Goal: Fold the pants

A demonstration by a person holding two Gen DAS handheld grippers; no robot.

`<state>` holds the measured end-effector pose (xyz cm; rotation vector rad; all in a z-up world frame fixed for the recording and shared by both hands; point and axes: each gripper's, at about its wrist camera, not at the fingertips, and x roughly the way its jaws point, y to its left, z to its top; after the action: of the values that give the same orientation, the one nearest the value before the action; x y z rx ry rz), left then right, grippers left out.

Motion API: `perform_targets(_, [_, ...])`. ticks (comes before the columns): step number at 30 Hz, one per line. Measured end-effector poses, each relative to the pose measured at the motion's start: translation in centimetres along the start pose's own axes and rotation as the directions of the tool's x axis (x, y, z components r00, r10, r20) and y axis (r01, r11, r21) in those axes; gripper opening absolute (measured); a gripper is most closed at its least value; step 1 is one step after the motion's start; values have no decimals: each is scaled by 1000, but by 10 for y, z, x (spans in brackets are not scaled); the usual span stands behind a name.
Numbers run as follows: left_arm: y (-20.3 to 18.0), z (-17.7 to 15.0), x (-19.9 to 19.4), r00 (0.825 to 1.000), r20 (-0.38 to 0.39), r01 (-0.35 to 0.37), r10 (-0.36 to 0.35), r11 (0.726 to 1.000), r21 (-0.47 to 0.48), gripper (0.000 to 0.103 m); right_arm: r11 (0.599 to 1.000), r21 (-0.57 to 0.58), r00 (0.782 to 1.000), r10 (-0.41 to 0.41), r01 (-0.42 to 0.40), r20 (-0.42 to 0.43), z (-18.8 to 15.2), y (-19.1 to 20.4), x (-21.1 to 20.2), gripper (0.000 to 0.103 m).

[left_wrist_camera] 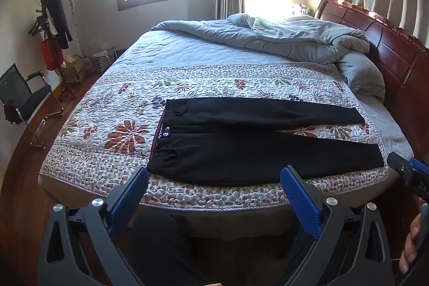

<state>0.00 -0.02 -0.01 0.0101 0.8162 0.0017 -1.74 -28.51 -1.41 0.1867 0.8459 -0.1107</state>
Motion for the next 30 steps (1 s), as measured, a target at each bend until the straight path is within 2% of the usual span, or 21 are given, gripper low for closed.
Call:
perform_targets(8, [-1,4,1,1000,-7,13,-13,1000,0,99,1000,-10,1000,-4,4,2,2,2,0,101])
perform_targets(30, [5,5,-7,1000,19,-7,7,1000,-7,99,999,-44,1000,-16,16,11,1,13,-1,101])
